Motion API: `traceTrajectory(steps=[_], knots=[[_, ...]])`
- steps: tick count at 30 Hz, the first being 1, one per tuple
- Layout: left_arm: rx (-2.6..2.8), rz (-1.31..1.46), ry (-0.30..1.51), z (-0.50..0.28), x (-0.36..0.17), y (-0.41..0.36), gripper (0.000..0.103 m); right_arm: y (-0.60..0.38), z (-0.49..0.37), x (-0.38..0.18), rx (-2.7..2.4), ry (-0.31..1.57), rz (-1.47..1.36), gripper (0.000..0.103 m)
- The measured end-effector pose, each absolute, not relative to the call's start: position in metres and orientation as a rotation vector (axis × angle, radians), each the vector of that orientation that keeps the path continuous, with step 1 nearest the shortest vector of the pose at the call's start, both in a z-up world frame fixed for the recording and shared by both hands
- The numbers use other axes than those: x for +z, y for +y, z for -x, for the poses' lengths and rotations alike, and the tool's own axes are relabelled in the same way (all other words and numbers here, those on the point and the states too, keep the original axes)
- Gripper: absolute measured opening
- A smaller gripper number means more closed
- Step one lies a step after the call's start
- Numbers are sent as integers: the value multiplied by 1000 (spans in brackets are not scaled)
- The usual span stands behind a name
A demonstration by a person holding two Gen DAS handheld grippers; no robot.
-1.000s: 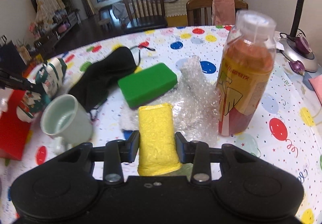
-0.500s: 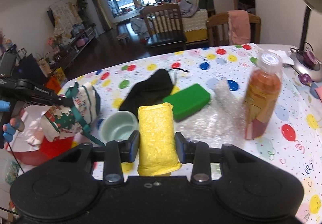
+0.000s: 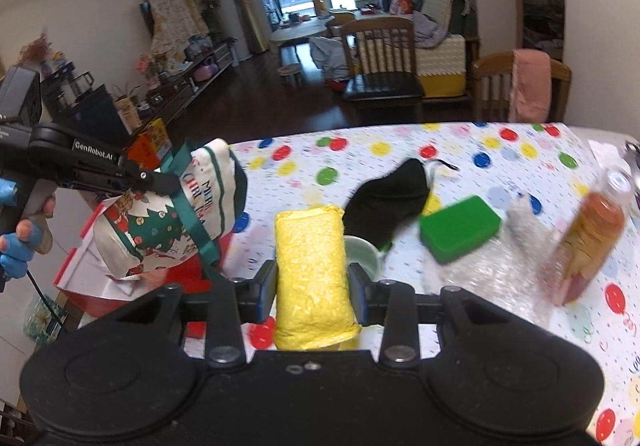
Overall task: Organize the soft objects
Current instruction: 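Carry the tote bag and yellow sponge over the cardboard box with both tools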
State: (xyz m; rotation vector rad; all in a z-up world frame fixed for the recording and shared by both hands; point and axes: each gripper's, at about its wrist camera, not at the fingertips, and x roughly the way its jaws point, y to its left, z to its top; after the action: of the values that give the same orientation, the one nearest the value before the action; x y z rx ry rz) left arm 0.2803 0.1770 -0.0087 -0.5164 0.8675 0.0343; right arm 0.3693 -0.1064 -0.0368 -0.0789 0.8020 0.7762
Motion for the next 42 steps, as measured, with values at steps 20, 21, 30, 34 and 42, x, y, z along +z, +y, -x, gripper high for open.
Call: traceTrajectory(steps=[20,21,30,34,42], knots=[[132,492,767,-204,33,280,8,24,-330,-18,924,747,130,37],[143,491,767,-200,32,286,8,31,-329,-19,932,749,134,37],[249,482,795,-175,6,342,8,94,-314,-32,976,778,187,37],[281,469,831,-170,-11,359,8,115,-311,-43,971,803,210,37],[298,410,912,-174,-50,366,8,145,-307,-67,927,843,260,37]])
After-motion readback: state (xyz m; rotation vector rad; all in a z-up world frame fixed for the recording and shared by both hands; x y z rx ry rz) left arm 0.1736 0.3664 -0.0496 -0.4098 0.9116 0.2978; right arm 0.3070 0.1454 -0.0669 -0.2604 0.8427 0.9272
